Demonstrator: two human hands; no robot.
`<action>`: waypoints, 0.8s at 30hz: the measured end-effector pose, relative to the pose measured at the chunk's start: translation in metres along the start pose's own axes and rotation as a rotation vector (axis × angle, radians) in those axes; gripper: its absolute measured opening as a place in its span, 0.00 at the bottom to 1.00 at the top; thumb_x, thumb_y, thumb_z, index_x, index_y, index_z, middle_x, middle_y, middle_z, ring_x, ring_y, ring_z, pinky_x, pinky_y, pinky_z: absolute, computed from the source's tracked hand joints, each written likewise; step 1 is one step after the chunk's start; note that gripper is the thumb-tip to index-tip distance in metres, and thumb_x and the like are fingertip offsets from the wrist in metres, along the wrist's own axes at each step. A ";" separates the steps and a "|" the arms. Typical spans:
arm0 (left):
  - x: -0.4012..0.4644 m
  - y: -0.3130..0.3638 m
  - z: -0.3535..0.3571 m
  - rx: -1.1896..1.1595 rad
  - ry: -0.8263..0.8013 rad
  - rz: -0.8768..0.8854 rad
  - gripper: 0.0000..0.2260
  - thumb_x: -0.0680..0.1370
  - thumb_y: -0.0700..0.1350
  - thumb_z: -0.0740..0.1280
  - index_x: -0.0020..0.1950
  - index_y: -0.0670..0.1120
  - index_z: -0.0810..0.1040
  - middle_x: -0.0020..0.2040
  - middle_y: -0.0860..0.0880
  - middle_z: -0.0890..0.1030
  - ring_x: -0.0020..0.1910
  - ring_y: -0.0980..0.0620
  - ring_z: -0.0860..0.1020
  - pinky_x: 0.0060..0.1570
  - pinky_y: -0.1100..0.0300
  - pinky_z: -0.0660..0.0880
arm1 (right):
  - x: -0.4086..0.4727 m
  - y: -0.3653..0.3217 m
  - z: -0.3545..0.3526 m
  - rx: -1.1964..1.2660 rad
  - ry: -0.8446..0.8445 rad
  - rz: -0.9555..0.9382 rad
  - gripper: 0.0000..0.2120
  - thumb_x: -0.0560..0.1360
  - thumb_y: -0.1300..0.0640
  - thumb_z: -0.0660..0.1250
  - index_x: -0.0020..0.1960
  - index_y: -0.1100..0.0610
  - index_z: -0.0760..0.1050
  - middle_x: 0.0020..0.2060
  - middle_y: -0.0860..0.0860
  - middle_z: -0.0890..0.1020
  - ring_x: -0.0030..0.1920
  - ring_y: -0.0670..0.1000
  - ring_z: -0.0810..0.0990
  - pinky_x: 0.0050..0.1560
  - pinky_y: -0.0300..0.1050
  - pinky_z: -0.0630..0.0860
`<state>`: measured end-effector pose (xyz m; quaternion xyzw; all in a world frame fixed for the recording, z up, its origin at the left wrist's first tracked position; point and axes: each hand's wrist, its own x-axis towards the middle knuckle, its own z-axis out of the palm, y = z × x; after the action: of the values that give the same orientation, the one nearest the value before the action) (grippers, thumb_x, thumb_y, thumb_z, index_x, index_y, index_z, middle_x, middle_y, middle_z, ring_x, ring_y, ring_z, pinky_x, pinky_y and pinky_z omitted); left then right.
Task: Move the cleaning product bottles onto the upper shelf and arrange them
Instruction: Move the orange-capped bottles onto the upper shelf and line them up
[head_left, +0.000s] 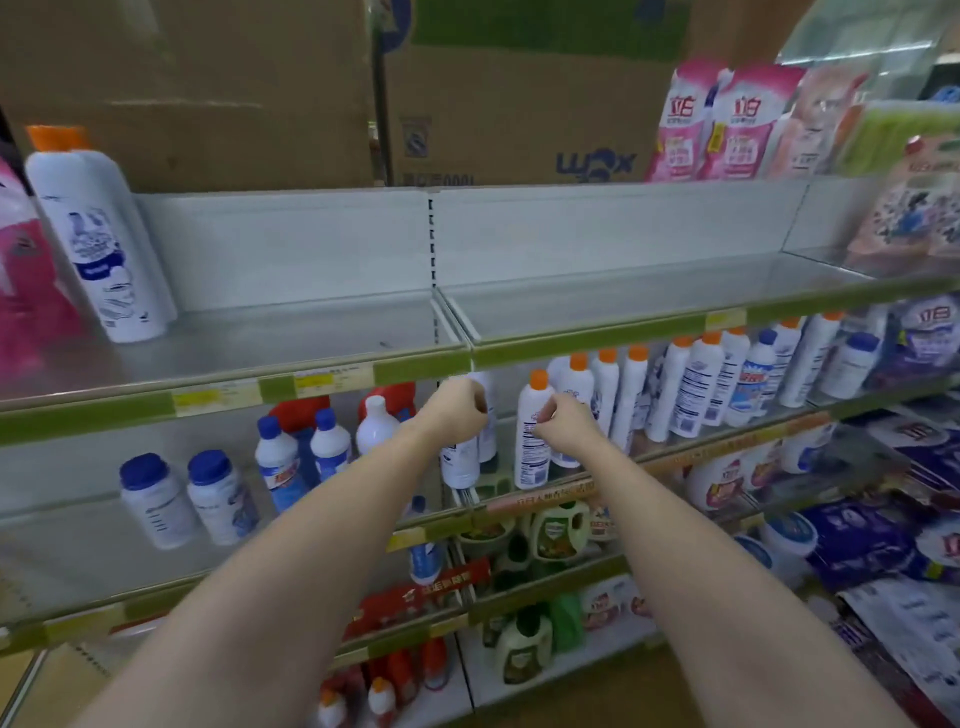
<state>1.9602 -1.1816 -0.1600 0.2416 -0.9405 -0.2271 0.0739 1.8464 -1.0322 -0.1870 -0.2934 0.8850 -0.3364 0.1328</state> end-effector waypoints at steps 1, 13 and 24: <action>0.005 0.003 0.011 0.017 -0.023 -0.005 0.07 0.76 0.37 0.65 0.45 0.35 0.80 0.45 0.36 0.80 0.41 0.45 0.74 0.40 0.54 0.73 | 0.005 0.009 0.000 -0.004 0.003 0.000 0.08 0.77 0.62 0.69 0.45 0.55 0.71 0.46 0.54 0.78 0.51 0.57 0.77 0.49 0.48 0.72; 0.072 0.028 0.102 0.018 -0.107 -0.185 0.06 0.80 0.41 0.64 0.43 0.45 0.72 0.40 0.47 0.76 0.42 0.46 0.74 0.41 0.55 0.70 | 0.098 0.098 0.015 -0.018 -0.192 0.012 0.05 0.79 0.54 0.67 0.50 0.55 0.74 0.48 0.51 0.79 0.50 0.53 0.75 0.51 0.48 0.72; 0.108 0.015 0.156 -0.141 -0.088 -0.354 0.20 0.77 0.47 0.72 0.67 0.47 0.72 0.61 0.45 0.81 0.61 0.43 0.78 0.57 0.55 0.71 | 0.149 0.131 0.054 -0.085 -0.419 -0.174 0.08 0.76 0.57 0.72 0.52 0.54 0.74 0.46 0.52 0.80 0.50 0.55 0.78 0.52 0.48 0.75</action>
<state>1.8209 -1.1620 -0.2882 0.3872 -0.8674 -0.3124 0.0083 1.6952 -1.0720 -0.3206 -0.4371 0.8229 -0.2408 0.2716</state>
